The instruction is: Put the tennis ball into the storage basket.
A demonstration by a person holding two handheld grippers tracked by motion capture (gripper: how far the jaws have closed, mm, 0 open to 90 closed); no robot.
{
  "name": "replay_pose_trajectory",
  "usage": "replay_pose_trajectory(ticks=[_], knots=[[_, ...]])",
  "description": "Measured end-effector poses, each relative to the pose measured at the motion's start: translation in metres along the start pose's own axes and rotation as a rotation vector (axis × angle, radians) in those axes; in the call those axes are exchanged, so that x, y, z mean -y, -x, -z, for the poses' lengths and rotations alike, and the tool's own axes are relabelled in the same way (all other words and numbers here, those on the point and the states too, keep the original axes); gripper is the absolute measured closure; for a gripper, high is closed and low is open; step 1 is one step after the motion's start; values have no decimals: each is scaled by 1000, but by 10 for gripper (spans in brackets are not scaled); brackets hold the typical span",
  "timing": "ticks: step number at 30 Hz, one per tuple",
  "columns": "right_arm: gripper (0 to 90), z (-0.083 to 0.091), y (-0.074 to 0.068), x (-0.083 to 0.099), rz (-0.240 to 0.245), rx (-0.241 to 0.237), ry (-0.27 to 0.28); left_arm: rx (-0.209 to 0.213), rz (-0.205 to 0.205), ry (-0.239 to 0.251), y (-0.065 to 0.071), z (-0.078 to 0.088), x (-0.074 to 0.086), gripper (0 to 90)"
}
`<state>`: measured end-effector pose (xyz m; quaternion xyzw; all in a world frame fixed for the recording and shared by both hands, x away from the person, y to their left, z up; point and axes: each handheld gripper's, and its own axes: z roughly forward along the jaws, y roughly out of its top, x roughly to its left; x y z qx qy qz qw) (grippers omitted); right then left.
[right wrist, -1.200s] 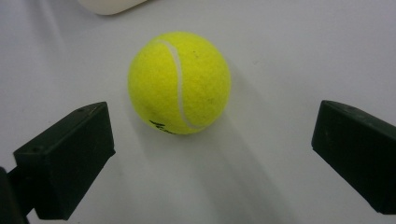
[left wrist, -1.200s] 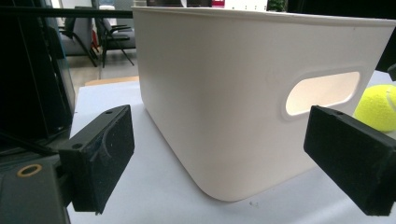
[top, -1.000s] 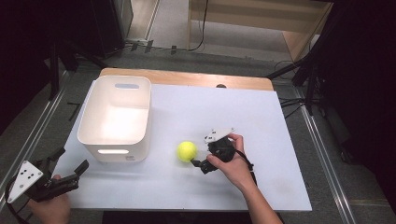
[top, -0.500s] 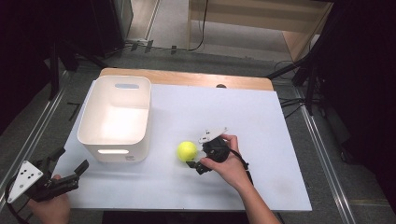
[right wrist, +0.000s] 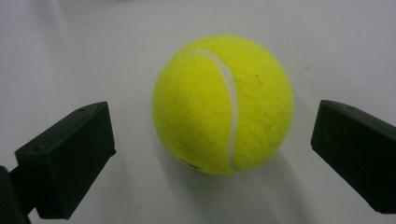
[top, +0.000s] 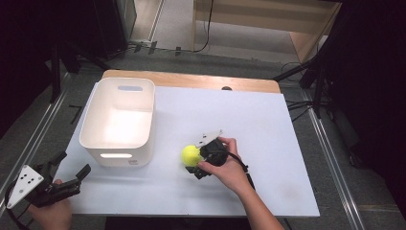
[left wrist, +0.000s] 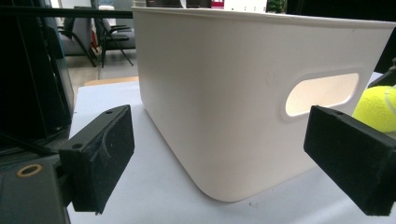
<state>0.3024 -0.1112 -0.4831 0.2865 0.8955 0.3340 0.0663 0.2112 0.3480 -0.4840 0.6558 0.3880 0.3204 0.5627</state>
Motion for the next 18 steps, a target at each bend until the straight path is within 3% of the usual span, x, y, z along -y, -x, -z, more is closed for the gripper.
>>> replay_pose_trajectory(ticks=[3, 5, 13, 18], knots=[[0, -3, 0, -3, 2, 2, 12, -1, -2, -2, 0, 0, 0, 85], [55, -5, 0, -4, -11, 10, 15, 0, -3, -4, 0, 0, 0, 86], [62, -14, 1, -7, -10, 7, -15, 2, 4, 2, 0, 0, 0, 86], [131, -16, 2, -8, -2, 22, -17, 2, -1, 0, 0, 0, 0, 85]])
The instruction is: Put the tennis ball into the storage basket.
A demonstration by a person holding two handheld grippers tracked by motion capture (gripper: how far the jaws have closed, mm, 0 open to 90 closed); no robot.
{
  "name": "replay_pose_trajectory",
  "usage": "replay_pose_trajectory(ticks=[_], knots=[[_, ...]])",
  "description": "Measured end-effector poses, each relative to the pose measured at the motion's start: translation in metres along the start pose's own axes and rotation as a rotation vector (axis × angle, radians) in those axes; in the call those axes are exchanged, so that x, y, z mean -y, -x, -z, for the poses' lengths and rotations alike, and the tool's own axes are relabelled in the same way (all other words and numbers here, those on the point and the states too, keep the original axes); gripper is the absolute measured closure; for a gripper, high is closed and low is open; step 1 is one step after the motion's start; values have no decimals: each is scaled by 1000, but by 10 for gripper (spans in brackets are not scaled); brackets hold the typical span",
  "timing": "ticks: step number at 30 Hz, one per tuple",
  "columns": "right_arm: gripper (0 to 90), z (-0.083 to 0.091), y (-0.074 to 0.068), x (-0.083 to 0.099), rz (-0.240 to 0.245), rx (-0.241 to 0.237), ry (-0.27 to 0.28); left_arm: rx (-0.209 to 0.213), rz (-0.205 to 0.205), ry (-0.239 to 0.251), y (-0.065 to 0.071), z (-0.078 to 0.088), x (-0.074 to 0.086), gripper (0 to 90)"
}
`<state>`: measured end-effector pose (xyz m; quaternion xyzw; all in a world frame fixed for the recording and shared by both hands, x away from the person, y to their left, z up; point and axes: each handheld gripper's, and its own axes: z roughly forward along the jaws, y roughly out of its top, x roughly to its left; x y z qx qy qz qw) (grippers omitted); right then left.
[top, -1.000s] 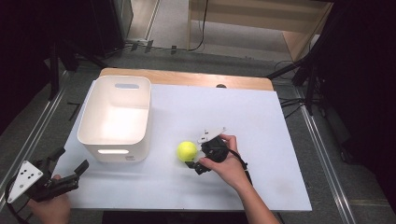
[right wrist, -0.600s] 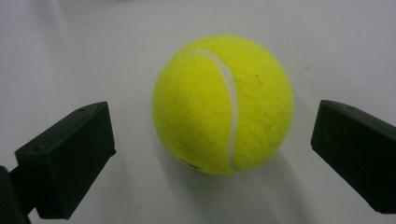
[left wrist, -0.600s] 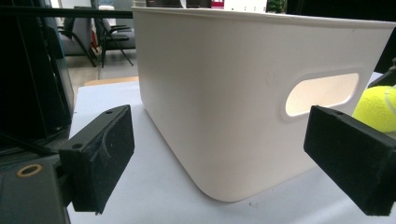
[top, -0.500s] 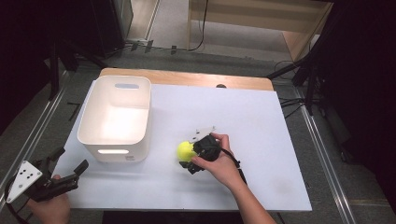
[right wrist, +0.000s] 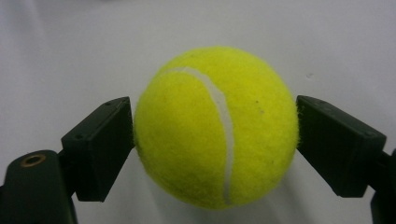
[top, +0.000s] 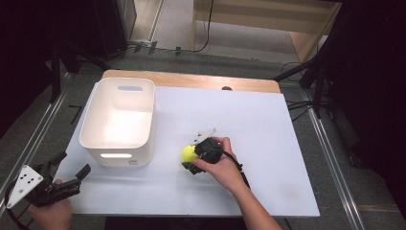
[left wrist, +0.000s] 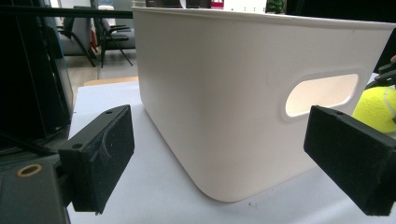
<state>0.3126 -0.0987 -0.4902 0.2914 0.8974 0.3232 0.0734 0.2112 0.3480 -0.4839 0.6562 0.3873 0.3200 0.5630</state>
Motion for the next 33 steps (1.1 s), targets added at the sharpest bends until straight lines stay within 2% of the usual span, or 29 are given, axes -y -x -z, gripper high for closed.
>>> replay_pose_trajectory(ticks=[5, 8, 20, 33], knots=[[145, -3, -2, 0, -6, 17, -24, 2, 0, 0, 0, 0, 0, 85], [231, -5, -2, 0, -3, 21, -16, 1, 6, 3, 0, 0, 0, 86], [237, 1, 1, -1, -4, 24, 4, 0, 5, 1, 0, 0, 0, 85], [238, 10, 3, -6, 1, -24, 28, 1, 5, 1, 0, 0, 0, 86]])
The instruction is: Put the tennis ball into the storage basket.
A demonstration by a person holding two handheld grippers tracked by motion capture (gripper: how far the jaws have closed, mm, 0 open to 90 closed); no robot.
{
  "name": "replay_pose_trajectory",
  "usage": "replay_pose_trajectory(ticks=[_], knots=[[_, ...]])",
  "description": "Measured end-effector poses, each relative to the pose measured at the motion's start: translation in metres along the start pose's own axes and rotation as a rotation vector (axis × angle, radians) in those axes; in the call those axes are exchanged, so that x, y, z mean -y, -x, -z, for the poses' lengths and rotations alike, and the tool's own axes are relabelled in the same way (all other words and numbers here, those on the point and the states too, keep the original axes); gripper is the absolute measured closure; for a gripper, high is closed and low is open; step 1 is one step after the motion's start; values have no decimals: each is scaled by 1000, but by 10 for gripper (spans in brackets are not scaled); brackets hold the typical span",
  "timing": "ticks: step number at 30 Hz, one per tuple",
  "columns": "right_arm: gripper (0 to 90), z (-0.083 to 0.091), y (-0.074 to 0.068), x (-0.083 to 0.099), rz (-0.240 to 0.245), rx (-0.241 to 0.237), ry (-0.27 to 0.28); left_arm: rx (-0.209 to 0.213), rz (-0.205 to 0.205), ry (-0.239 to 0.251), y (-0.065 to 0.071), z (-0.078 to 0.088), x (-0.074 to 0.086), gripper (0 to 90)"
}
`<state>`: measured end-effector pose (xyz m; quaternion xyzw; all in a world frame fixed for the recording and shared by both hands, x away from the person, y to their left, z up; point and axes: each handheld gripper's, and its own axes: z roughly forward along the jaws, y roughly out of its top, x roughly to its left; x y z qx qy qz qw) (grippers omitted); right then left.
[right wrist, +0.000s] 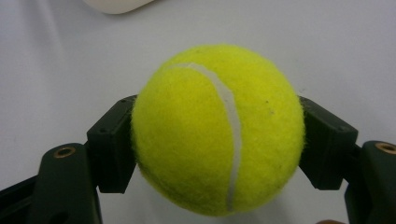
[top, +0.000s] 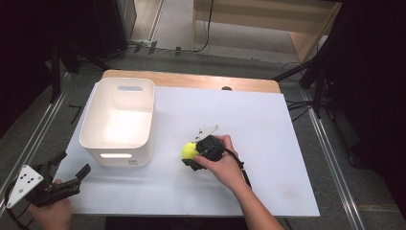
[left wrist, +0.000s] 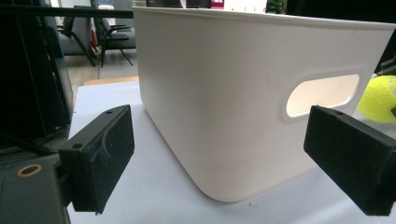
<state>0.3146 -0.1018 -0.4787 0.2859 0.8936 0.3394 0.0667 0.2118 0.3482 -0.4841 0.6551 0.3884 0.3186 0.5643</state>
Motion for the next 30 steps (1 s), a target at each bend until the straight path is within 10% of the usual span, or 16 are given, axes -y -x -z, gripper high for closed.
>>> replay_pose_trajectory(ticks=[30], knots=[[239, 11, -3, -24, 21, -80, 23, -1, -1, -1, 0, 0, 0, 86]])
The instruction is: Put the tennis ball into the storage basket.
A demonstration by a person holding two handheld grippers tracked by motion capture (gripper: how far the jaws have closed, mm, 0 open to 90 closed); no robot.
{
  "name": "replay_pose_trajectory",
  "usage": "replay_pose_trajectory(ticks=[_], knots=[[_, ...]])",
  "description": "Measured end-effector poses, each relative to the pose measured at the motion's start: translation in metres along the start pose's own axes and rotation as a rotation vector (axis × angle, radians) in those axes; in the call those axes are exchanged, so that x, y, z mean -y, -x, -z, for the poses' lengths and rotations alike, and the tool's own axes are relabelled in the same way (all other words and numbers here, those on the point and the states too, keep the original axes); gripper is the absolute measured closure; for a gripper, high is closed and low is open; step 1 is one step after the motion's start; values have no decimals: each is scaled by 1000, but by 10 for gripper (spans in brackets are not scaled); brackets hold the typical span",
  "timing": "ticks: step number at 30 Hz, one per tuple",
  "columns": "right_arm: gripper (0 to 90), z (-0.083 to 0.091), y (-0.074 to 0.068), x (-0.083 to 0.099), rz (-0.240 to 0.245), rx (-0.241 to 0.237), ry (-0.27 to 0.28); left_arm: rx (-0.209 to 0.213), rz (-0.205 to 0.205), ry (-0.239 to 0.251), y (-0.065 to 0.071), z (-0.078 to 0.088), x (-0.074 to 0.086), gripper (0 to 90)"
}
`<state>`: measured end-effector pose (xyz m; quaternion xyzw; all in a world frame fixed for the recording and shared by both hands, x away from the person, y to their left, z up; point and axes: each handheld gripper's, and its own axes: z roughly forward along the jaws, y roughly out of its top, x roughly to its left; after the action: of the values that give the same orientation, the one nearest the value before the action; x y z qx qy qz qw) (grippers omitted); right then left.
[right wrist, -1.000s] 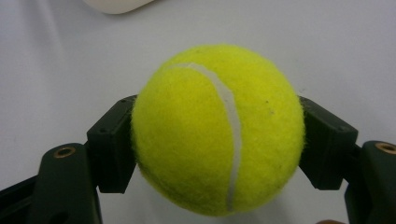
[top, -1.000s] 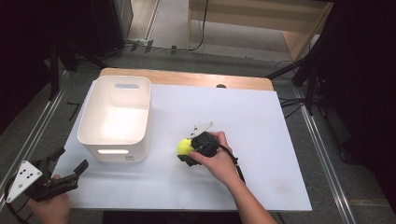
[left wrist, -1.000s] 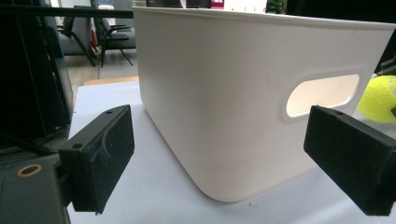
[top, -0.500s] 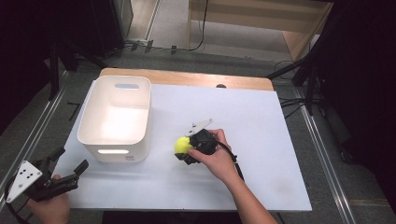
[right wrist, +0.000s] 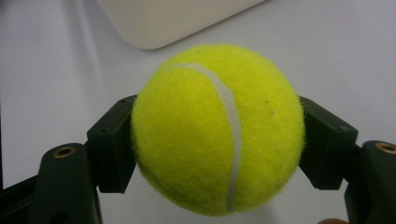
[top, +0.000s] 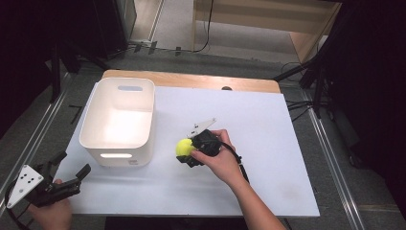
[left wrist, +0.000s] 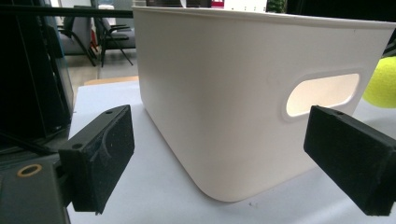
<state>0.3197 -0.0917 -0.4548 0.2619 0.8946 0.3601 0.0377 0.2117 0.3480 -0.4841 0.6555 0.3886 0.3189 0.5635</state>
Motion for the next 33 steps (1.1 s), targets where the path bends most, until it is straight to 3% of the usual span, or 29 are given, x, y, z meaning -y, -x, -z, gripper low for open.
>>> replay_pose_trajectory(ticks=[33], knots=[[239, 8, -5, -37, 60, -46, 19, 0, 1, 0, 0, 0, 0, 85]])
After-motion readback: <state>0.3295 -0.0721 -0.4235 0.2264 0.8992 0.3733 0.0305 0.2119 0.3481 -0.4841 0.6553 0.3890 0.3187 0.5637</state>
